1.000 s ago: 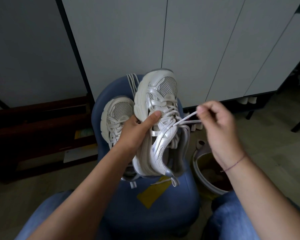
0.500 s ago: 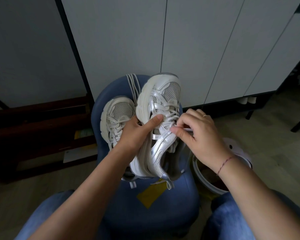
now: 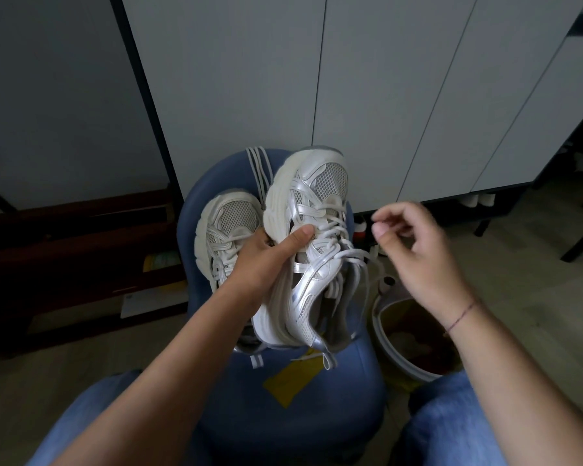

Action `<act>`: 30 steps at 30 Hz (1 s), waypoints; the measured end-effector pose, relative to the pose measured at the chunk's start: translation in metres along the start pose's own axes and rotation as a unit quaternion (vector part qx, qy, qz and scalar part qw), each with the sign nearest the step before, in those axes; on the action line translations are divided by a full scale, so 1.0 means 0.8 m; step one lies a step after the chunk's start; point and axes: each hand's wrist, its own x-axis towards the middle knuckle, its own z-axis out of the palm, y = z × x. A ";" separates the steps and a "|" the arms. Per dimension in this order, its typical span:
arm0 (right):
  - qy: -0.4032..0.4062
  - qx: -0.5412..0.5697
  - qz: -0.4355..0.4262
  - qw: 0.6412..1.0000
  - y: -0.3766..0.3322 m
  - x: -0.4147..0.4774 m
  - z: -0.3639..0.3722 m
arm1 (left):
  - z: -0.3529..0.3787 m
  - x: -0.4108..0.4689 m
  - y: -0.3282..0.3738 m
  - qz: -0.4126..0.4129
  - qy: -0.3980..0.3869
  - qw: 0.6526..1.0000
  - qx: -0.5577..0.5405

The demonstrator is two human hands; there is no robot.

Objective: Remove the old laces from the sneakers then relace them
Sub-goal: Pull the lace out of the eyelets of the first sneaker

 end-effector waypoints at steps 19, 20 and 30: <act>-0.009 0.066 0.045 0.997 -0.002 0.001 0.000 | 0.000 0.000 -0.001 -0.005 -0.018 1.000 0.001; -0.035 0.045 0.031 0.998 -0.004 -0.002 0.002 | 0.001 -0.001 -0.001 -0.002 -0.017 1.000 -0.001; -0.105 -0.144 -0.096 0.979 -0.029 -0.012 0.020 | 0.003 -0.002 0.000 0.008 -0.019 1.000 -0.009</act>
